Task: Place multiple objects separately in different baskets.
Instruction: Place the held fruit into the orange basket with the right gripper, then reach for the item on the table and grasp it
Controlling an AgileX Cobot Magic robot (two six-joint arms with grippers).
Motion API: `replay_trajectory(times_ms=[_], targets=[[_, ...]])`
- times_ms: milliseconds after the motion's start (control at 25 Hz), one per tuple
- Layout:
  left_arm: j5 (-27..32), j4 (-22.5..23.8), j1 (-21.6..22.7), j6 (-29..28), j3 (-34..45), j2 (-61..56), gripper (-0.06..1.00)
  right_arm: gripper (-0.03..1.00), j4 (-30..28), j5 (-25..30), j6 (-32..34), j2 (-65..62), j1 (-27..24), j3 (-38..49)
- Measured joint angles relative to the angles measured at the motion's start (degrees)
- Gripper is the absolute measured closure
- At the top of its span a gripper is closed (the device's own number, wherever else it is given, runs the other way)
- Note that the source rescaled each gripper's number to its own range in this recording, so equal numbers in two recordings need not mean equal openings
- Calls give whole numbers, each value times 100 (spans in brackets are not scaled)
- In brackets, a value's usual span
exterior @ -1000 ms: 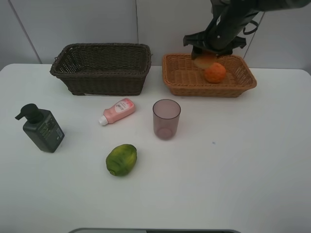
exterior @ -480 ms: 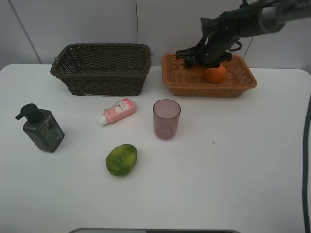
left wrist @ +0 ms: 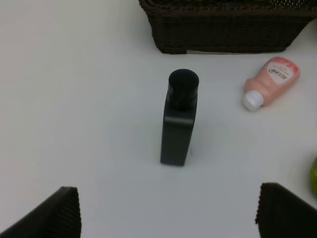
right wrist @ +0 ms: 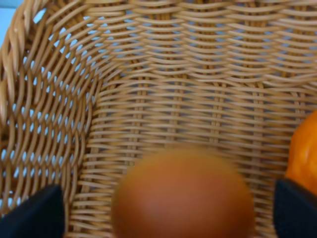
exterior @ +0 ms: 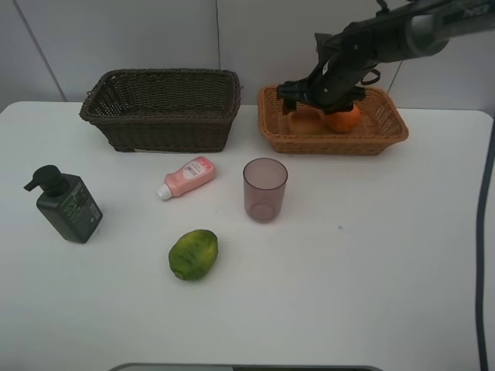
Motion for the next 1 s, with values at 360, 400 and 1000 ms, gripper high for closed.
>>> replay_trajectory(times_ms=[360, 400, 1000], targets=[[0, 0, 0, 0, 0, 0, 3, -3, 0, 436, 0, -547, 32, 0], [0, 0, 0, 0, 0, 0, 3, -3, -5, 563, 0, -644, 49, 0], [0, 0, 0, 0, 0, 0, 3, -3, 242, 1781, 0, -3816, 198, 2822]])
